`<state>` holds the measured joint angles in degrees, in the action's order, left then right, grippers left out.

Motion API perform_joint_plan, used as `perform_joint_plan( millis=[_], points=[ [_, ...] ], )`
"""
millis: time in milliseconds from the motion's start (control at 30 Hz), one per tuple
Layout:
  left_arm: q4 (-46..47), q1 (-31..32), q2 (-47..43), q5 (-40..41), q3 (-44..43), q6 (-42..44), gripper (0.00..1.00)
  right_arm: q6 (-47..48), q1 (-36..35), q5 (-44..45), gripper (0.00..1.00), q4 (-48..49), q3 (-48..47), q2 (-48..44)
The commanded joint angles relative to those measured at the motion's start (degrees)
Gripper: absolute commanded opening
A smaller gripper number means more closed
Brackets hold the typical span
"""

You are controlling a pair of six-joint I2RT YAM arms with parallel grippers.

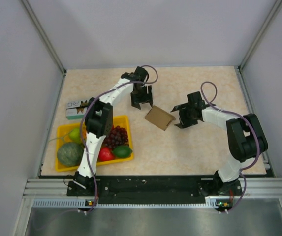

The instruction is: Fold the paper box

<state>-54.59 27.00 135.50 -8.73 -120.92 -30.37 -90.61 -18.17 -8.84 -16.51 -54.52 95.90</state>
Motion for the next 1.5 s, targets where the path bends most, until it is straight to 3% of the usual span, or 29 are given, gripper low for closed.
perform_joint_plan(
  millis=[0, 33, 100, 400, 967, 1067, 1300, 1467],
  points=[
    [3.78, 0.77, -0.33, -1.81, -2.12, -3.37, 0.75, 0.17, 0.6, 3.74, 0.71, -4.32, -3.31, 1.92],
    [5.35, 0.86, 0.02, -1.81, -2.38, -4.34, 0.82, 0.17, 0.6, 3.92, 0.71, -4.58, -3.48, 2.27],
    [5.28, 1.47, 1.6, -1.2, -3.44, -4.78, 0.83, 0.34, 0.68, 4.18, 0.7, -5.11, -4.45, 3.15],
    [3.52, 3.4, 3.98, 6.97, -4.58, -8.21, 0.75, 0.87, -0.02, 5.24, 0.69, -7.83, -7.53, 5.26],
    [1.5, 4.99, 3.72, 8.12, -5.02, -6.9, 0.6, -4.49, -4.32, 2.95, 0.59, -8.45, -10.61, 9.66],
    [2.02, 5.08, 2.93, 7.77, -4.67, -6.55, 0.55, -5.1, -4.76, 3.83, 0.56, -8.54, -10.52, 9.31],
    [8.51, 5.16, -5.22, 6.62, 2.43, -5.49, 0.49, -2.12, -4.85, 6.46, 0.34, -8.45, -12.01, 7.2],
    [13.89, 5.16, -12.62, 5.57, 7.28, -4.08, 0.39, 4.11, -5.03, 10.94, 0.31, -7.23, -12.54, 3.17]
  ],
)
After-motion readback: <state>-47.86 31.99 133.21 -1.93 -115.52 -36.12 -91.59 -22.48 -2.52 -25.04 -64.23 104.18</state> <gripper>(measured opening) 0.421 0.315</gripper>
